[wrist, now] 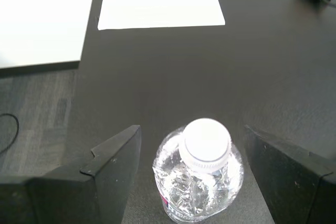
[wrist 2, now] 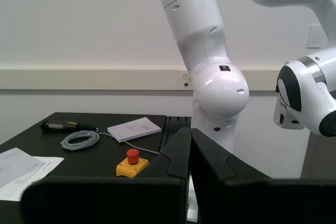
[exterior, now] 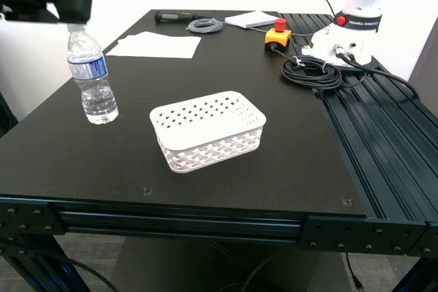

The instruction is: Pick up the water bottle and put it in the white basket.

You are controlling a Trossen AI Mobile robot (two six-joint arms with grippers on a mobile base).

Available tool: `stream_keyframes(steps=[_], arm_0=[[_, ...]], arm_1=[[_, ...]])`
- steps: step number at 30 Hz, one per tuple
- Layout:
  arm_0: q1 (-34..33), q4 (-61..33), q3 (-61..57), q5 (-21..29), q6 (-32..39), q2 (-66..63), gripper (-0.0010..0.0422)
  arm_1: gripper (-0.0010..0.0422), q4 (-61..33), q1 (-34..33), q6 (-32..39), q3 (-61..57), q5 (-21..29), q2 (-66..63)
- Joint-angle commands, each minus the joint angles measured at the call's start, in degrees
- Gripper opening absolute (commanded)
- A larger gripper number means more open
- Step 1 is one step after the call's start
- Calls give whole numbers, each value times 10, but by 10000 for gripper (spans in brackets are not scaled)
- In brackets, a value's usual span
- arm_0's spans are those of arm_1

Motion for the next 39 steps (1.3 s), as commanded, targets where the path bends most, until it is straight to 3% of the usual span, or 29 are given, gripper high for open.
stream_keyframes(steps=[1,11,14,16,20,24,29,33,36,39], arm_0=[[1,2,1,0,0,0,1],[1,2,1,0,0,0,1],[0,1,1,0,0,0,1],[0,1,1,0,0,0,1],[0,2,1,0,0,0,1],[1,1,1,0,0,0,1],[0,1,1,0,0,0,1],[1,1,1,0,0,0,1],[0,1,1,0,0,0,1],[1,1,1,0,0,0,1]], arm_1=[[243,16,0,2,0,1,37],[167,29,0,0,0,15,120],[87,29,0,-2,0,37,114],[2,35,0,-9,1,63,106],[6,75,-4,-17,1,129,94],[1,75,-27,-46,10,159,60],[0,72,-95,-58,51,161,8],[0,70,-192,-64,77,159,3],[0,67,-268,-26,80,114,3],[0,8,-320,34,80,18,3]])
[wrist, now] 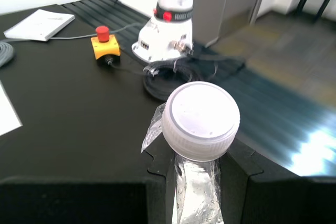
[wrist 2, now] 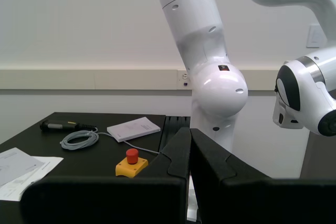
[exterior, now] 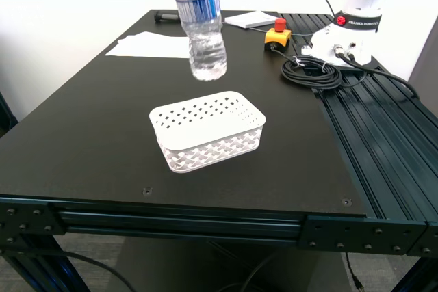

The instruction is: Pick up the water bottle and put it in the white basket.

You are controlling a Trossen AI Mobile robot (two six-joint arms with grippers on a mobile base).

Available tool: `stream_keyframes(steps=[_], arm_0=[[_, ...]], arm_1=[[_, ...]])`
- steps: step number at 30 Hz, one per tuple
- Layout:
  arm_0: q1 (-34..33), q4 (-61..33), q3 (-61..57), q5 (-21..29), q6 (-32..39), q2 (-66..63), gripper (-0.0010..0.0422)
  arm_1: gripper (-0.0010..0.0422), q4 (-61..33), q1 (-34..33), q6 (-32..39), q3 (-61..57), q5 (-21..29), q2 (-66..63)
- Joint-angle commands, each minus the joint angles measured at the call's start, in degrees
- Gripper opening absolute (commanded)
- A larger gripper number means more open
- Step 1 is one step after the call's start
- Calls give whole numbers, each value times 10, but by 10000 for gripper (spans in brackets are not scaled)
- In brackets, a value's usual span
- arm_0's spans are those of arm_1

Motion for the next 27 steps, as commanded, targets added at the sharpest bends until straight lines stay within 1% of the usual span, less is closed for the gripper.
stream_keyframes(steps=[1,6,8,9,13,15,22,27], arm_0=[[0,2,1,0,0,0,1],[0,2,1,0,0,0,1],[0,2,1,0,0,0,1],[0,2,1,0,0,0,1],[0,2,1,0,0,0,1],[0,1,1,0,0,0,1],[0,1,1,0,0,0,1],[0,1,1,0,0,0,1]], arm_1=[[0,-51,-28,41,1,-75,1],[0,-43,-28,43,1,-73,4],[0,-44,-28,37,1,-46,4],[0,-45,-29,23,1,-30,9],[0,-56,-32,16,1,-23,23],[0,-56,-33,12,1,-3,40],[0,-53,-35,13,1,-4,74],[1,-52,-35,35,1,-3,74]])
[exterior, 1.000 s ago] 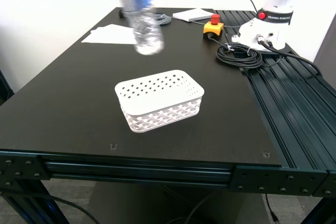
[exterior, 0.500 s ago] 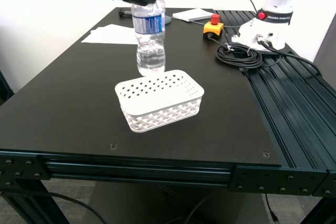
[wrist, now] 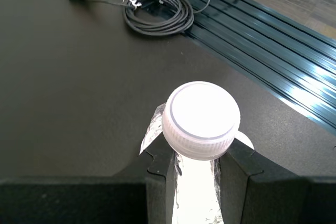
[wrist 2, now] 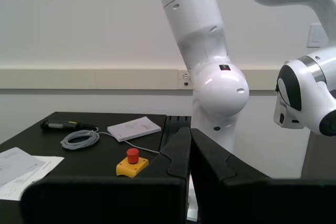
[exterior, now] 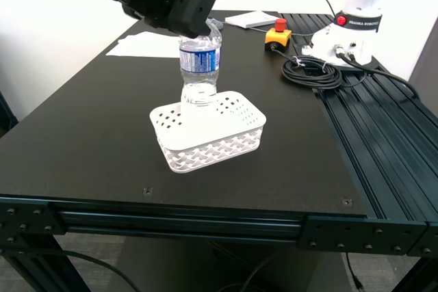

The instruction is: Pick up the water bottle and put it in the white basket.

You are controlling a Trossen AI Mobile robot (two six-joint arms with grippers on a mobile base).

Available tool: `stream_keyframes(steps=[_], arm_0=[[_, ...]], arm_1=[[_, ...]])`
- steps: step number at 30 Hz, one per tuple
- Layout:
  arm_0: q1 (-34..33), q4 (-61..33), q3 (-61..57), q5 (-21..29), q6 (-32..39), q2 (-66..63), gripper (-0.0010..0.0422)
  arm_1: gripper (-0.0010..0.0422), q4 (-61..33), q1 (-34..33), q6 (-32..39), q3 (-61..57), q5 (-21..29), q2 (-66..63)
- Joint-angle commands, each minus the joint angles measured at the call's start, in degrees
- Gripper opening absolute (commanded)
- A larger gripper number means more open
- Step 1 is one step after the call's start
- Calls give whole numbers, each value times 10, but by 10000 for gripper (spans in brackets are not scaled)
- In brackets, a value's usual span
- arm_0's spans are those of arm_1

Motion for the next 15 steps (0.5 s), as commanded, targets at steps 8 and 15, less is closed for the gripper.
stream_keyframes(steps=[8,15], arm_0=[[0,2,1,0,0,0,1],[0,2,1,0,0,0,1]], arm_1=[[107,-1,0,2,1,19,0],[243,1,1,2,1,15,0]])
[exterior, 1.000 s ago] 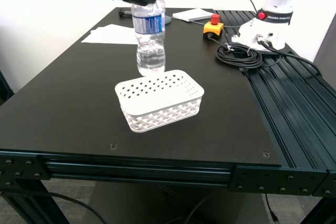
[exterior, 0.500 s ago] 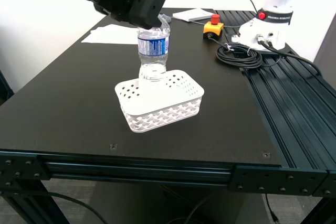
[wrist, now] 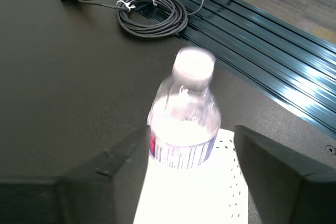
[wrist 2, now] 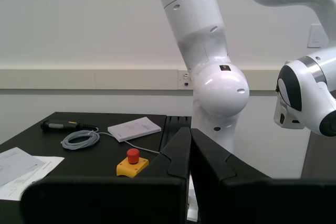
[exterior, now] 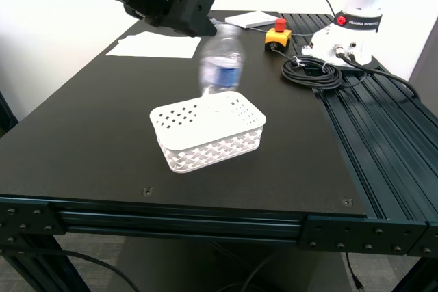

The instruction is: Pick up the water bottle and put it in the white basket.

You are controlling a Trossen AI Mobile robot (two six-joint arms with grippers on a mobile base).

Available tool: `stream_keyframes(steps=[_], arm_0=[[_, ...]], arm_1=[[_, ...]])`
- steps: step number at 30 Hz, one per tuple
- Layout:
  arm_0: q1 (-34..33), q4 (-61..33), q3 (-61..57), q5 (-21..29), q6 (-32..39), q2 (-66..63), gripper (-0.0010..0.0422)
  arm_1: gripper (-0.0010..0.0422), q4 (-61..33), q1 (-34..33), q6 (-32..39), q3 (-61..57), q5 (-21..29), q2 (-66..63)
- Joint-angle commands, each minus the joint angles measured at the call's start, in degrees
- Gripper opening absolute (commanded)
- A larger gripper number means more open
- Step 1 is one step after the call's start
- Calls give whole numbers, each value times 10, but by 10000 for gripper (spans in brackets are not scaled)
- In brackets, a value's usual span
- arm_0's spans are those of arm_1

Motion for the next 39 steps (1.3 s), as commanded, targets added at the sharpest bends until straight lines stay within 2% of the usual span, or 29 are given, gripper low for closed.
stream_keyframes(steps=[1,4,6,8,11,20,22,26,30,33,36,39], arm_0=[[0,2,1,0,0,0,1],[0,2,1,0,0,0,1],[0,2,1,0,0,0,1],[0,2,1,0,0,0,1],[0,2,1,0,0,0,1],[0,2,1,0,0,0,1],[0,2,1,0,0,0,1],[0,2,1,0,0,0,1],[0,2,1,0,0,0,1],[0,2,1,0,0,0,1],[0,2,1,0,0,0,1],[0,2,1,0,0,0,1]], arm_1=[[255,5,1,1,0,-4,0],[281,21,2,1,7,-43,-1],[281,42,2,2,19,-91,-1],[277,45,3,2,36,-108,-1],[255,45,3,2,60,-108,-1],[142,41,3,2,57,-108,0],[128,41,3,2,57,-108,0],[145,41,3,2,57,-108,0],[212,41,3,3,57,-108,0],[244,41,3,5,57,-108,0],[237,41,3,8,57,-108,0],[199,41,3,8,57,-108,0]])
